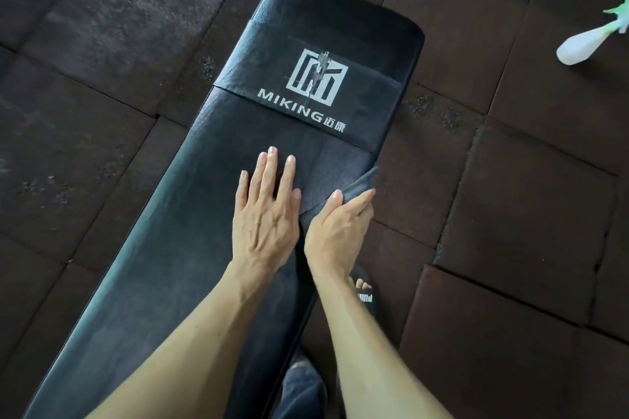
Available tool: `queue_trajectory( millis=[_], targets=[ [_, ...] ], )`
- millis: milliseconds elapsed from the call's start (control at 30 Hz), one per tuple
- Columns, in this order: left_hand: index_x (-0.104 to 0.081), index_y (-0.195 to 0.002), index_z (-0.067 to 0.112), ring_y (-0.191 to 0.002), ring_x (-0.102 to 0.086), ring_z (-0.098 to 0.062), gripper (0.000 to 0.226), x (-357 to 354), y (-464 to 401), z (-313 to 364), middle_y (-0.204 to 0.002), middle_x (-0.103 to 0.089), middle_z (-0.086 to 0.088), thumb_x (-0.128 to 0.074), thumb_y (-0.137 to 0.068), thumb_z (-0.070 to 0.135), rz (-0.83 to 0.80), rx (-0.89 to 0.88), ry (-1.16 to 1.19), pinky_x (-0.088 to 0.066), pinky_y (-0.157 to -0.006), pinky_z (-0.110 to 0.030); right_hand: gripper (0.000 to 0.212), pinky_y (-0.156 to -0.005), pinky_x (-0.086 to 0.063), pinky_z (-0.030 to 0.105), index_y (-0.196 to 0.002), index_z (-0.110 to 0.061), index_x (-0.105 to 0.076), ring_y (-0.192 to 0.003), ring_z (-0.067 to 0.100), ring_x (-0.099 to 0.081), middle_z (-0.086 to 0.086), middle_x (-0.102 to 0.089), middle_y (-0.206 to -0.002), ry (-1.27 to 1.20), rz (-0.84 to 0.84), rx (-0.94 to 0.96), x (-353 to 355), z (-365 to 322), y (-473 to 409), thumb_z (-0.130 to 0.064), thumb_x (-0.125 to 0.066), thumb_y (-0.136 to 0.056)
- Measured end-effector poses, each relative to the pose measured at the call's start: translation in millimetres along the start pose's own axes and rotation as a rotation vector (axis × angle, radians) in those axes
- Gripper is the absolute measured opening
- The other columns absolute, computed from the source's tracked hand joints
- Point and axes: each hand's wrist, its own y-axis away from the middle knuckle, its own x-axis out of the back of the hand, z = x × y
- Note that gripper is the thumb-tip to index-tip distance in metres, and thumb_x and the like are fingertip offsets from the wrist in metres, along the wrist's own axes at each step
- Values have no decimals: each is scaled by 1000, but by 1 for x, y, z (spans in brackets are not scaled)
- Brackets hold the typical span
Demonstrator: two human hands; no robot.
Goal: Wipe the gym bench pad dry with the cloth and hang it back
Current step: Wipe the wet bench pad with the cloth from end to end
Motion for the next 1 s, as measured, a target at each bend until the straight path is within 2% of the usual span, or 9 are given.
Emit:
queue_trajectory(
  millis=[100,233,333,500,667,767,833,900,1000],
  targets=[
    [-34,-157,17,-155,-21,-24,52,4,11,-7,-166,-26,-11,-35,-107,31,-2,-11,9,-21,-125,-48,59,-100,-34,31,-150,8,-21,-126,37,-47,27,-39,-144,-101,-72,-67,8,-4,-33,-29,-33,-105],
    [-35,-157,17,-155,-22,-24,51,4,21,-14,-166,-26,-10,-39,-107,30,12,-16,15,-21,-125,-48,61,-103,-39,36,-151,9,-17,-124,38,-49,28,-37,-145,-85,-57,6,8,-6,-45,-30,-31,-106],
    [-36,-156,18,-154,-23,-24,50,3,26,-19,-166,-27,-11,-39,-107,29,22,-20,17,-22,-125,-46,59,-107,-41,36,-148,10,-24,-127,38,-49,30,-41,-143,-75,10,56,-2,11,-9,-29,-33,-106],
    [-37,-156,18,-153,-26,-24,50,4,29,-27,-165,-29,-11,-38,-107,30,23,-58,17,-23,-124,-45,58,-105,-32,23,-138,14,-37,-125,40,-51,32,-50,-136,-168,-21,9,-1,35,71,-31,-34,-103],
    [-35,-156,19,-154,-23,-24,50,3,30,-20,-166,-27,-11,-37,-107,28,-11,-16,17,-22,-125,-46,42,-91,-30,30,-123,12,-47,-116,42,-53,32,-57,-122,-240,-115,-173,3,30,43,-24,-34,-105],
    [-33,-157,19,-155,-21,-24,50,4,31,-18,-166,-26,-10,-34,-107,27,-37,-3,34,-20,-125,-46,49,-94,-27,26,-142,11,-33,-125,40,-47,29,-48,-137,-249,-111,-146,10,18,16,-23,-33,-106],
    [-33,-157,20,-155,-21,-24,51,5,31,-18,-166,-25,-10,-32,-107,28,-48,4,41,-20,-125,-46,53,-98,-26,23,-146,11,-27,-129,39,-45,30,-43,-142,-236,-101,-80,15,17,25,-22,-34,-106],
    [-33,-157,20,-155,-21,-24,51,7,30,-17,-166,-26,-10,-31,-107,28,-58,9,46,-21,-125,-46,55,-102,-28,22,-144,12,-31,-129,40,-46,31,-45,-141,-236,-89,-19,15,26,50,-26,-34,-105],
    [-34,-157,20,-154,-22,-25,51,11,31,-17,-166,-26,-10,-31,-106,27,-76,12,55,-21,-125,-47,62,-97,-36,26,-135,11,-43,-119,39,-57,29,-57,-130,-264,-151,-95,11,42,98,-39,-28,-101]
  ],
)
